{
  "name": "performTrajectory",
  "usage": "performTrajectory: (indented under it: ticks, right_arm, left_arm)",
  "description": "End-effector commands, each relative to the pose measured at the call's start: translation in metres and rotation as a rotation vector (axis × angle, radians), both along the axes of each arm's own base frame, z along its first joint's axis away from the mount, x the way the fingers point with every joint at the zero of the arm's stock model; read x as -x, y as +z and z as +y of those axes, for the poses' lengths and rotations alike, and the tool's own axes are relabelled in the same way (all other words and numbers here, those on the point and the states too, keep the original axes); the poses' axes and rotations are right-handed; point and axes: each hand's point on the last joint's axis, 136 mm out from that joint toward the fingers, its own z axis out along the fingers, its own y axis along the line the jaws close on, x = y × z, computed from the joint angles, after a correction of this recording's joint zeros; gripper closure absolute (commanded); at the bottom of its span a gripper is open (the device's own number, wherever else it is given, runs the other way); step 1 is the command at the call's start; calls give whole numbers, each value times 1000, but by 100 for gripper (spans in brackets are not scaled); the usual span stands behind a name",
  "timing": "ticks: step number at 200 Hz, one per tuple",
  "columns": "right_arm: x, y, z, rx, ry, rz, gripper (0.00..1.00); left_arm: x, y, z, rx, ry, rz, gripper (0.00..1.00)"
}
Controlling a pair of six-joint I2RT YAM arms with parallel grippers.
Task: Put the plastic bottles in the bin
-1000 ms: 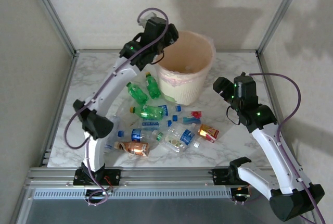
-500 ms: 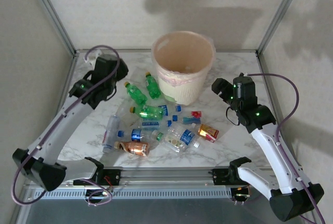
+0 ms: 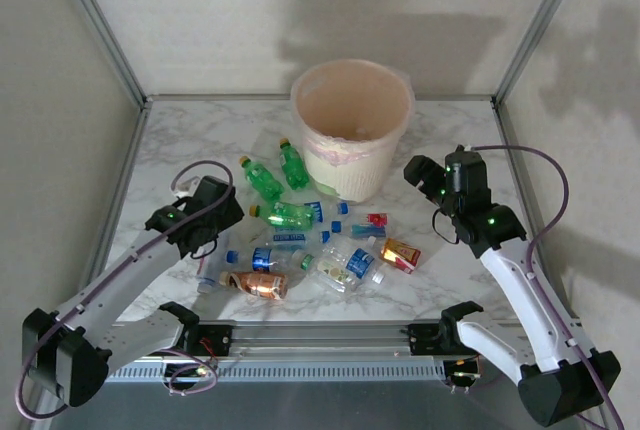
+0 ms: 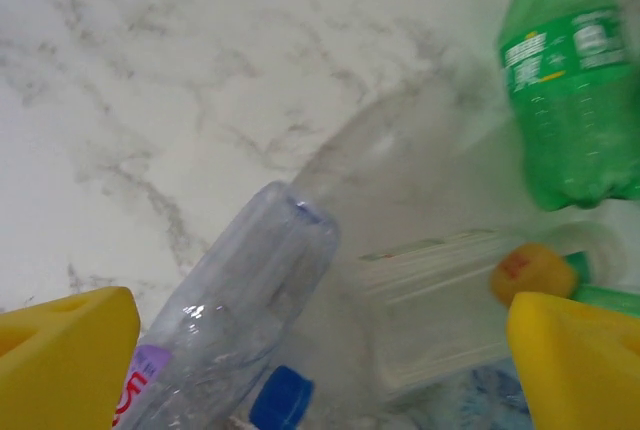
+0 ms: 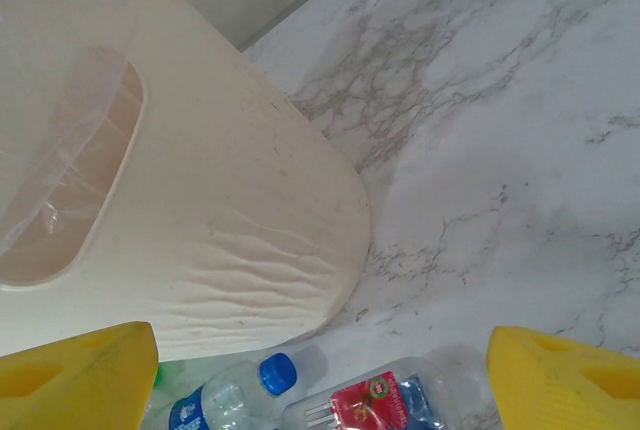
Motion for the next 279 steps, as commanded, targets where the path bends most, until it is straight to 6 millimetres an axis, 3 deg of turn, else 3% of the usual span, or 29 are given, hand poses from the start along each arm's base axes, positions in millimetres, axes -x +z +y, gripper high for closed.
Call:
performTrajectory:
  ticks: [1,91,134,200,239,279]
  right_arm:
    - [2,0,0,-21,-4,-14,14]
    - [1,-11,1,-25,-4,1,14]
    - [0,-15,0,-17,-4,8,14]
    - [-1,-14,1,-11,-1,4,14]
    - [1,-15,0,-14,-7,8,13]
    - [3,-13,-3,-4,-15,8,13]
  left_arm:
    - [15,-21,9,-9,64,75,4]
    - [36,-64,9,33,84,182,3]
    - [42,-82,20,9,125,235,3]
    - [30,-96,45,8,230,237,6]
    - [20,-112,45,49,256,253,11]
    - [18,-120,57,21,274,276,19]
